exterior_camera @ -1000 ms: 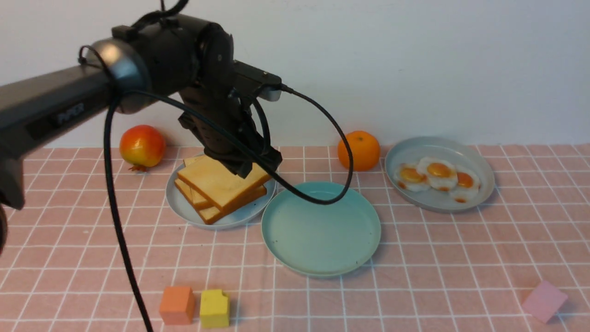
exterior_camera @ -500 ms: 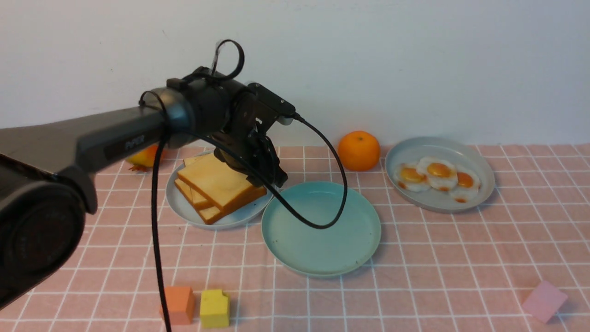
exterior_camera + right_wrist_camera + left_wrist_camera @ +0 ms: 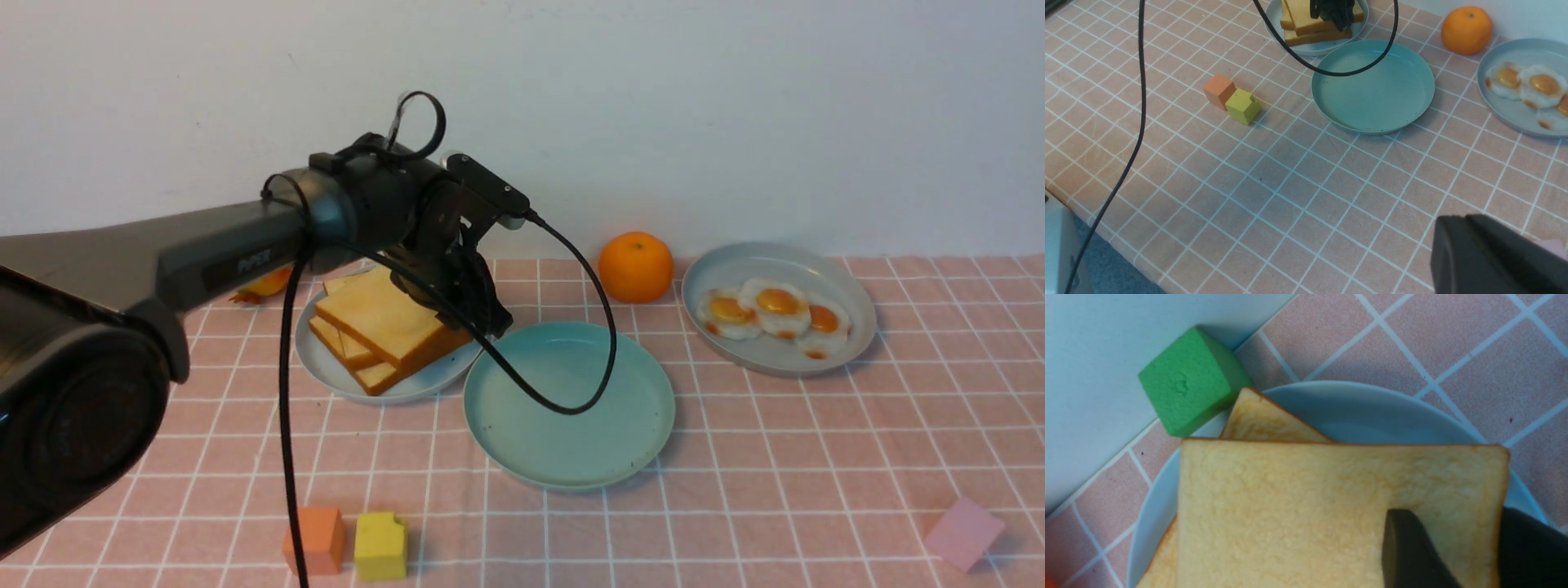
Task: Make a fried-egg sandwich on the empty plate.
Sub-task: Use the left arm to grab a slice of bread, then use the left arm to put a slice of bread into the empty plate in the middle
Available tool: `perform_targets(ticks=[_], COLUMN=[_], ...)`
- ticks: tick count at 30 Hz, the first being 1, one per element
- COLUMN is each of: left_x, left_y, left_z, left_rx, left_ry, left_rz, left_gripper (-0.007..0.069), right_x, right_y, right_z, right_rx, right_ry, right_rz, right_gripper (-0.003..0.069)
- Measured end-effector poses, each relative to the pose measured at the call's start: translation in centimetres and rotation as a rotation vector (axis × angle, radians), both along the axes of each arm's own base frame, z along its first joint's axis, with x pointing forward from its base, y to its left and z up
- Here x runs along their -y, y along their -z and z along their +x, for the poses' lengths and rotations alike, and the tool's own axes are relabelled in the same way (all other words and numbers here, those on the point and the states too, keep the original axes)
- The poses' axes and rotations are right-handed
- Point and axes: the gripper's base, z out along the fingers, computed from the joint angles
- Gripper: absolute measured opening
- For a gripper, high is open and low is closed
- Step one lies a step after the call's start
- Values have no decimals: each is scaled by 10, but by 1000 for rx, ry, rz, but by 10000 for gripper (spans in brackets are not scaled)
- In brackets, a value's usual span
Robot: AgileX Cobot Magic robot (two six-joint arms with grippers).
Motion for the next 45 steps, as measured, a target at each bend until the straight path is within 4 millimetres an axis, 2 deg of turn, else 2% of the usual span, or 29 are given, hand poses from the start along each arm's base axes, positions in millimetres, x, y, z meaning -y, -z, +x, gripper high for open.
perform_targets(ticks=[7,10,14,16,19,21,22,24,25,27,30,35,45], left_x=[2,2,-2,-7,-2,10,26,39,57,82,108,120,128], left_y=[-2,-5,-21,-52,-85,-101,-106,-105,-100,-87,-65,-44,-21], left_z=[0,0,-5,-13,-31,-47,-62,-71,-83,-98,-107,-103,-95], left_rx=[8,3,1,32,31,13,-11,-27,-47,-79,-85,-60,-35], left_ry=[8,5,-5,-15,-13,30,81,122,175,242,305,319,327], left_rz=[4,12,25,3,-50,-81,-101,-111,-115,-110,-89,-77,-79], left_gripper=[50,46,46,46,46,46,46,46,46,46,46,46,62], right_x=[0,-1,-1,-1,-1,-1,0,0,0,1,1,2,2], right_y=[0,0,0,0,0,0,1,1,1,3,4,6,7], right_z=[0,-1,-1,-1,-1,-1,-1,-2,-2,-3,-3,-5,-6], right_rx=[-1,-6,-6,-7,-7,-9,-12,-13,-18,-30,-41,-61,-76], right_ry=[-2,-10,-11,-12,-10,-8,-8,-8,-8,-10,-12,-14,-16], right_rz=[3,14,15,17,13,6,2,1,-4,-14,-24,-40,-52], right_gripper=[70,74,77,80,83,84,84,84,84,84,85,88,97])
